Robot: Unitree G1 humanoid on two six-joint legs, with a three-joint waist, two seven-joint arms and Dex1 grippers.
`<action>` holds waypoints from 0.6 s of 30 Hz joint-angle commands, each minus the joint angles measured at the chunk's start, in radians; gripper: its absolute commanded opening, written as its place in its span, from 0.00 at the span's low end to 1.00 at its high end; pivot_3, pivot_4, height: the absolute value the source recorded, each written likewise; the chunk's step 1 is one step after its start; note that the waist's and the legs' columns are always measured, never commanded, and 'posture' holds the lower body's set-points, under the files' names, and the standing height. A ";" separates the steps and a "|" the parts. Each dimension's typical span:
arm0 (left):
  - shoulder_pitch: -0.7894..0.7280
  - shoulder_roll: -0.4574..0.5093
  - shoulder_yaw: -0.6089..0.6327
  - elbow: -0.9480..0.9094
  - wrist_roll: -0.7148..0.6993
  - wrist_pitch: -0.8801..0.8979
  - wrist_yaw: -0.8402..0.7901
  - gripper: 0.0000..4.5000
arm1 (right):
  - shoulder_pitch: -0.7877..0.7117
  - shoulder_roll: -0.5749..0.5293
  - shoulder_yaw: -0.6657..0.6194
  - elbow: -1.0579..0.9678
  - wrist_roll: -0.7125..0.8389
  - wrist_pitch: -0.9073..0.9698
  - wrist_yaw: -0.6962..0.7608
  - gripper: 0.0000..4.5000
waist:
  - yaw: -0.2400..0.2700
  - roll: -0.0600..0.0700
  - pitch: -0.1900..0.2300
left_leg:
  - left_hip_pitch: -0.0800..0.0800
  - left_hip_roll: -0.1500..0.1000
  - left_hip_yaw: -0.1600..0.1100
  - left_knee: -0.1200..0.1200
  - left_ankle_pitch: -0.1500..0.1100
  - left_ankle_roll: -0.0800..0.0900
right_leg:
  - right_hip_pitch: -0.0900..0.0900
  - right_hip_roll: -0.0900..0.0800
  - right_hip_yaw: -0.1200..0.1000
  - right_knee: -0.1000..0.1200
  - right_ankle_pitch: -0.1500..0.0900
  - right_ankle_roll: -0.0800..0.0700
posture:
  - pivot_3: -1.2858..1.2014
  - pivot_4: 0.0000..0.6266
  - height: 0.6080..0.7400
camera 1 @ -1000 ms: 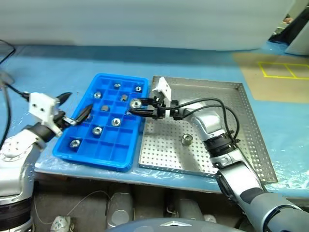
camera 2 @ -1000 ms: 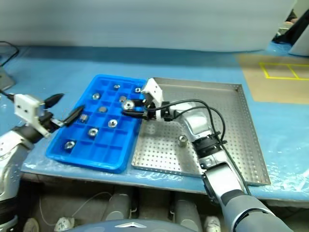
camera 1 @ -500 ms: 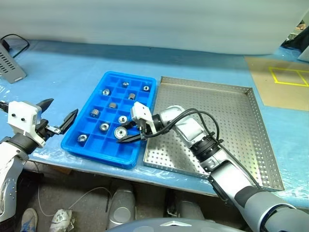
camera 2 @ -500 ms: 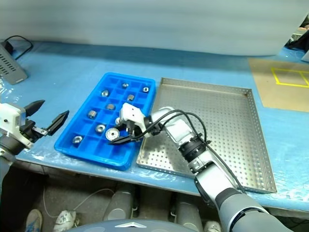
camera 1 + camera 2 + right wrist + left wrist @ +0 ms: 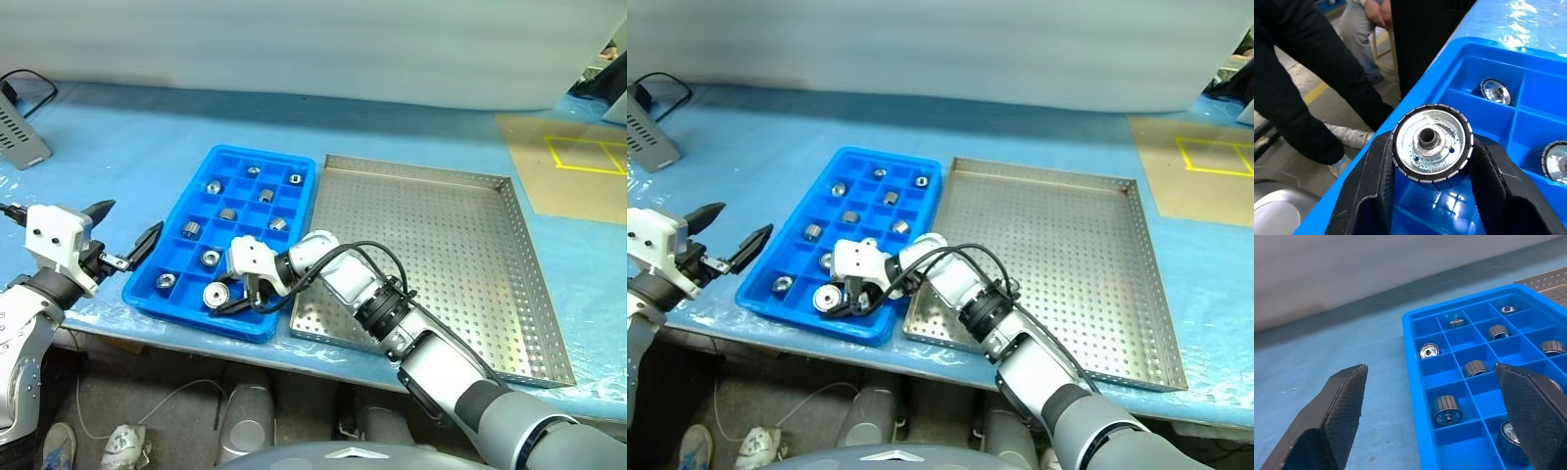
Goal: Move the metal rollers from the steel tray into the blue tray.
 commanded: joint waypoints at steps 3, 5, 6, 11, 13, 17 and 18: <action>-0.074 -0.009 -0.076 -0.019 -0.001 -0.013 0.013 0.97 | 0.001 -0.014 -0.157 -0.044 0.096 0.065 -0.043 0.77 | 0.003 0.000 0.000 | 0.000 0.000 0.000 0.000 0.001 -0.001 | 0.000 0.000 0.000 0.000 0.000 0.000 | 0.63 0.24 1.00; -0.115 -0.026 -0.131 -0.026 -0.003 -0.005 0.018 0.97 | 0.007 -0.062 -0.247 -0.079 0.141 0.105 -0.066 0.77 | 0.004 0.000 0.000 | 0.000 0.000 0.000 0.000 0.001 -0.001 | 0.001 0.000 0.000 0.001 0.000 0.000 | 0.61 0.24 1.00; -0.136 -0.037 -0.166 -0.026 -0.004 -0.001 0.016 0.97 | 0.021 -0.109 -0.291 -0.111 0.156 0.124 -0.071 0.77 | 0.005 0.000 0.000 | 0.000 0.000 0.001 0.000 0.001 -0.002 | 0.001 0.000 0.000 0.001 0.001 -0.002 | 0.60 0.24 1.00; -0.254 -0.085 -0.320 0.036 -0.001 0.004 -0.022 0.97 | 0.133 -0.358 -0.518 -0.365 0.295 0.319 -0.089 0.77 | -0.001 -0.001 0.000 | -0.001 -0.001 0.001 0.002 0.003 -0.004 | 0.003 0.000 0.002 0.000 0.001 -0.001 | 0.55 0.24 1.00; -0.290 -0.090 -0.361 0.064 0.007 -0.004 -0.044 0.97 | 0.189 -0.446 -0.576 -0.462 0.337 0.401 -0.096 0.77 | -0.017 0.000 0.000 | -0.001 -0.001 0.002 0.002 0.003 -0.004 | 0.002 0.000 0.002 0.001 0.001 -0.001 | 0.53 0.24 1.00; -0.375 -0.104 -0.424 0.147 0.010 -0.023 -0.095 0.97 | 0.379 -0.630 -0.610 -0.623 0.310 0.442 -0.099 0.77 | -0.065 0.000 -0.001 | 0.001 0.000 0.001 -0.001 0.003 -0.004 | 0.001 0.002 0.002 0.001 -0.001 -0.001 | 0.49 0.24 1.00; -0.393 -0.109 -0.439 0.163 0.012 -0.027 -0.108 0.97 | 0.422 -0.650 -0.608 -0.656 0.314 0.453 -0.103 0.77 | -0.075 0.001 -0.001 | 0.001 0.000 0.002 -0.001 0.003 -0.004 | 0.001 0.002 0.003 0.000 -0.001 -0.001 | 0.49 0.24 1.00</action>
